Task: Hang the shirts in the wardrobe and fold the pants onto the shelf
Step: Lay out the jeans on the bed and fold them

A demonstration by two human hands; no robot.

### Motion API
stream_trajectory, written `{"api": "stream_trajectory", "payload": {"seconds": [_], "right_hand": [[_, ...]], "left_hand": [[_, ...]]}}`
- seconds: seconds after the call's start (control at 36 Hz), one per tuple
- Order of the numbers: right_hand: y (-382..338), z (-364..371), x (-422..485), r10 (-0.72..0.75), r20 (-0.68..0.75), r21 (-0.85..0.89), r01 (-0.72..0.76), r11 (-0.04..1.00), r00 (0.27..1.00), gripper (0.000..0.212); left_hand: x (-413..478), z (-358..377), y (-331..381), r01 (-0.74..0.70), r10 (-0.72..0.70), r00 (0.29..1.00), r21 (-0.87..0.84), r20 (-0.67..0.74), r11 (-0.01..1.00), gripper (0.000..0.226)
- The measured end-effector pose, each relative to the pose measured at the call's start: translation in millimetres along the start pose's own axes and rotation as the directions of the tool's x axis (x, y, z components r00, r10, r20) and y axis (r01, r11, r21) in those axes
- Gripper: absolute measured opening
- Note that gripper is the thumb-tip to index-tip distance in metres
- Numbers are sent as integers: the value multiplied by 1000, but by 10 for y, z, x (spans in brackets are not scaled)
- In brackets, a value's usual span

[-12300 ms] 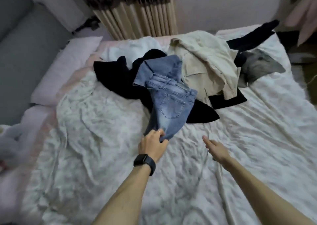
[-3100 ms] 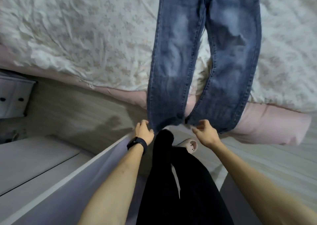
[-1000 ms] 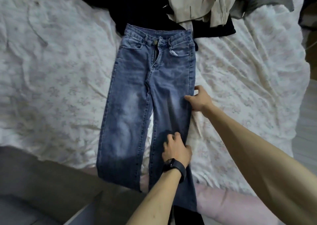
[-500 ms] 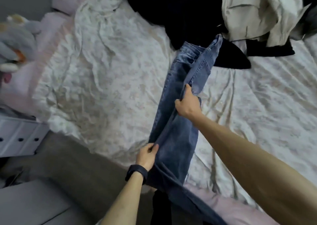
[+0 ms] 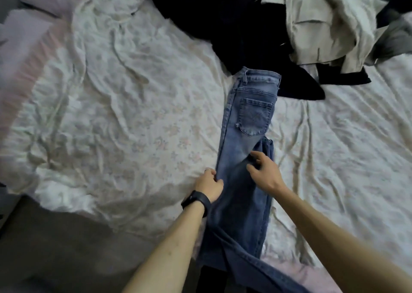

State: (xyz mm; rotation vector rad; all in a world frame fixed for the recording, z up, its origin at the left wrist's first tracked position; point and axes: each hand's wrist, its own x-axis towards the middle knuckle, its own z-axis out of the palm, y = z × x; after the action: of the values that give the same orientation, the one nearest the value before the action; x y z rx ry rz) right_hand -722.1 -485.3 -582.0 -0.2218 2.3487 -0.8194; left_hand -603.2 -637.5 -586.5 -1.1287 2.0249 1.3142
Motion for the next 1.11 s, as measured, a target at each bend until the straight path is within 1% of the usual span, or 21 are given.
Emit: {"api": "stream_trajectory", "payload": {"seconds": [0.14,0.25,0.33,0.44,0.5,0.64,0.67,0.72,0.75,0.78,0.83,0.86,0.89,0.92,0.94,0.97,1.0,1.03,1.06,1.08,1.11], "right_hand": [[25,-256,155,84,-122,131,-68,989,989,32],[30,-539,508,165,-176,229,-123,966,970,43],[21,-776,893,204,-185,304,-141,942,961,44],[-39,-964,1409,223,-148,339,-162,927,964,46],[-23,-1029,1714,228,-113,392,-167,905,967,48],[16,-1017,2304,204,-48,541,-146,828,978,35],[14,-1006,2422,213,-45,580,-148,801,976,32],[-10,-1009,2600,241,-19,657,-169,734,970,28],[-13,-1013,2656,251,19,696,-193,692,968,27],[-16,-1029,2686,243,75,724,-220,653,967,29],[-16,-1090,2676,187,179,742,-257,619,966,32],[-23,-1129,2652,147,180,734,-232,638,973,31],[-32,-1184,2640,106,119,704,-159,693,987,29],[-44,-1250,2642,63,0,614,-49,787,998,30],[-71,-1316,2667,15,-147,453,54,890,989,30],[-116,-1377,2703,-36,-275,270,113,956,961,31],[-189,-1411,2737,-67,-362,123,119,985,930,32],[-276,-1420,2776,-77,-406,34,99,995,911,33],[-345,-1402,2825,-57,-402,-12,57,998,914,33],[-390,-1361,2877,-19,-359,-19,13,1000,933,33],[-405,-1307,2929,20,-294,14,-17,1000,956,33]], "left_hand": [[336,-198,546,-121,126,991,107,-42,987,30],[681,-335,1070,-190,201,978,156,-57,969,44],[990,-393,1524,-220,230,971,143,-57,965,49],[1393,-441,1923,-255,271,956,134,-112,957,52],[1670,-413,2090,-257,275,952,138,-134,956,56],[2148,-357,2224,-239,258,955,140,-145,961,66],[2240,-343,2248,-242,262,952,134,-162,961,63],[2396,-354,2284,-268,289,937,123,-195,955,44],[2447,-377,2305,-285,305,929,122,-211,951,33],[2482,-415,2329,-300,320,919,116,-231,947,28],[2509,-501,2369,-331,347,900,104,-264,938,26],[2486,-550,2387,-351,364,893,97,-266,931,24],[2463,-605,2402,-374,381,888,79,-256,924,20],[2449,-662,2414,-392,390,887,43,-247,919,17],[2446,-726,2435,-405,392,886,0,-246,914,13],[2451,-792,2468,-415,395,885,-33,-248,909,12],[2466,-848,2515,-417,391,885,-56,-253,907,13],[2502,-888,2577,-406,378,889,-67,-258,911,14],[2543,-900,2633,-380,355,895,-46,-270,924,14],[2579,-886,2665,-345,335,894,19,-297,939,15],[2604,-854,2670,-300,320,888,110,-330,948,15]]}}
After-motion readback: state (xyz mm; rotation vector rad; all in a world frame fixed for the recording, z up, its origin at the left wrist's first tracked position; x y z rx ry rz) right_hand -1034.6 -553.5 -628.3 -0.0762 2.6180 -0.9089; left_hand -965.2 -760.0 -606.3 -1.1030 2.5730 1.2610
